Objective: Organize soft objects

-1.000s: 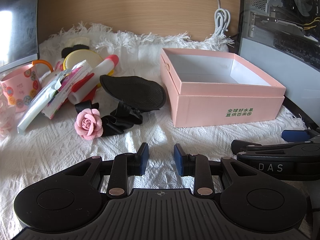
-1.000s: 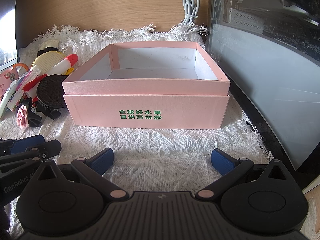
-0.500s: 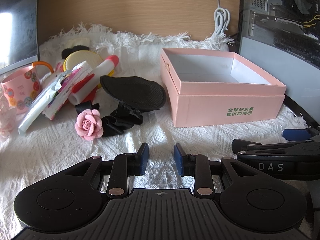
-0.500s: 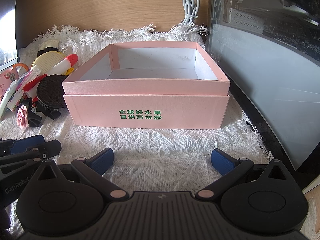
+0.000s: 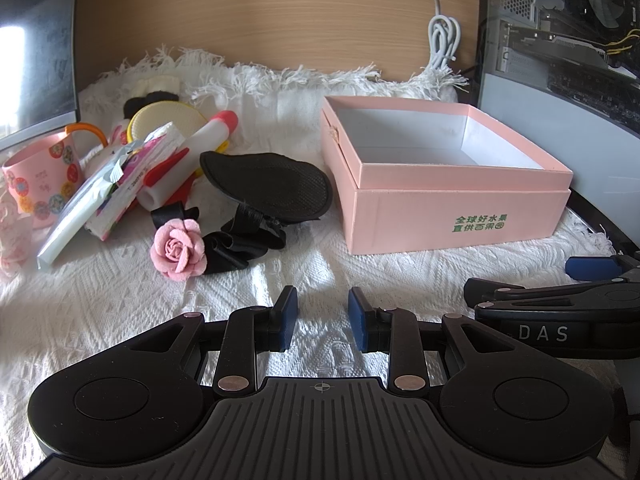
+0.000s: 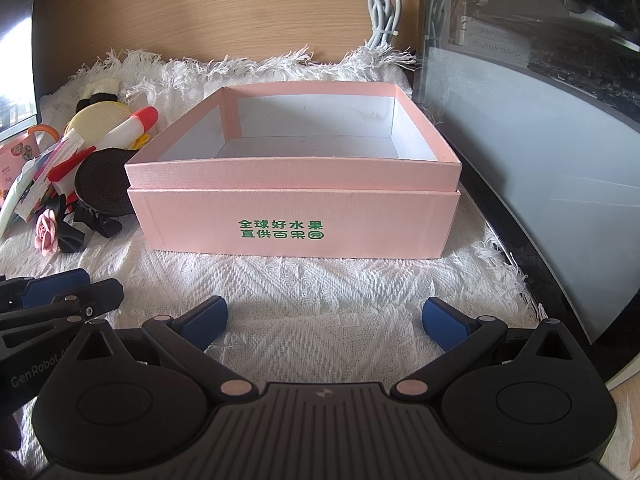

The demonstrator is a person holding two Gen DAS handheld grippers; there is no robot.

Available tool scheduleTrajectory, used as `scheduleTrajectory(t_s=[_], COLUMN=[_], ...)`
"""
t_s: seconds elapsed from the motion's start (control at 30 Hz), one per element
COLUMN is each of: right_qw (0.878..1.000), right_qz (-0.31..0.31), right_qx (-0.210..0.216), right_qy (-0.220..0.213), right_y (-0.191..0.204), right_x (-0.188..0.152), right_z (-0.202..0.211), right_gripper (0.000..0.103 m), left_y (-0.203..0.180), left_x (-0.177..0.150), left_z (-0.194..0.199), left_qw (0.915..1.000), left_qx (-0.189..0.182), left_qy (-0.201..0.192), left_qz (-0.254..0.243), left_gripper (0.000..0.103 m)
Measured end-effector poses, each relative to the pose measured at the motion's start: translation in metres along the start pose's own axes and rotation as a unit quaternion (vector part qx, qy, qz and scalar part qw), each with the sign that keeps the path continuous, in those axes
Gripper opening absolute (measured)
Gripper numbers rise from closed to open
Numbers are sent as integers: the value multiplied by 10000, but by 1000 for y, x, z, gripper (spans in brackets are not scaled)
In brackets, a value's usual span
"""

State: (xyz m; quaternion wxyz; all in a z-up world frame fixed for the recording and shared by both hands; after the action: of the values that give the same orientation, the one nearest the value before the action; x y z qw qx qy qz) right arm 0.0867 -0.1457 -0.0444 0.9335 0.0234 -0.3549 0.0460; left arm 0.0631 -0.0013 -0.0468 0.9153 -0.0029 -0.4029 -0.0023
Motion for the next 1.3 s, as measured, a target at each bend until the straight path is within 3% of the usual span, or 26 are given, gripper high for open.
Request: scheduleTrajectory(t_s=[0.27, 0.37, 0.5, 0.57, 0.63, 0.73, 0.8, 0.87, 0.93, 1.03, 1.13, 1.23, 1.3], right_qw=[9970, 9948, 9908, 9910, 9880, 9786, 9624, 9379, 9089, 8681, 8544, 8505, 8504], right_qz=[347, 400, 689, 1050, 1454, 1731, 2054, 2477, 2813, 3521, 3874, 4046, 4007], right_qx=[282, 302, 301, 291, 438, 1072, 1755, 2430, 3080, 3490, 3435, 3354, 3409], right_qy=[627, 892, 1124, 781, 263, -305, -299, -69, 1, -255, -445, -201, 115], right_y=[0, 0, 12, 31, 58, 117, 168, 219, 271, 342, 389, 429, 440], right_x=[2, 5, 15, 23, 30, 40, 42, 36, 29, 16, 12, 6, 1], right_z=[2, 0, -3, 7, 23, 41, 46, 50, 61, 73, 64, 38, 28], right_gripper=[103, 103, 103, 100, 100, 100, 100, 100, 100, 100, 100, 99, 74], left_y=[13, 47, 118, 157, 197, 254, 279, 292, 295, 298, 304, 312, 318], left_x=[1, 7, 12, 8, -2, -26, -42, -50, -55, -62, -75, -88, -92], left_z=[10, 34, 83, 108, 124, 134, 139, 147, 156, 169, 181, 192, 198], left_qw=[9994, 9986, 9956, 9925, 9846, 9609, 9439, 9375, 9330, 9371, 9375, 9343, 9333], left_qx=[-261, -204, 225, 731, 1079, 1342, 1419, 1463, 1601, 1512, 1596, 1593, 1544], left_qy=[148, 178, 29, -100, -59, 202, 329, 305, 327, 239, 199, 150, 108], left_qz=[191, 461, 907, 971, 1372, 2416, 2964, 3143, 3206, 3136, 3085, 3184, 3242], left_gripper=[32, 32, 32, 32, 30, 30, 30, 31, 31, 31, 31, 31, 31])
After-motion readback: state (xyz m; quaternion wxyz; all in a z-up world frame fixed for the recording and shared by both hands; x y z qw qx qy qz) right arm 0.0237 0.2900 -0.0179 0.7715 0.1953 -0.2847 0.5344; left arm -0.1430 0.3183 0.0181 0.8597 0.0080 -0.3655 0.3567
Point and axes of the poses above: each gripper's, at about its wrist camera, not at the fingertips, and z roughly against the way its jaws point, y to its left, x to its top, the point moved 8 cm from there along -z, roughly the way its jaws point, and after that the axes turned 6 degrees about y, right-handed, at the moved point
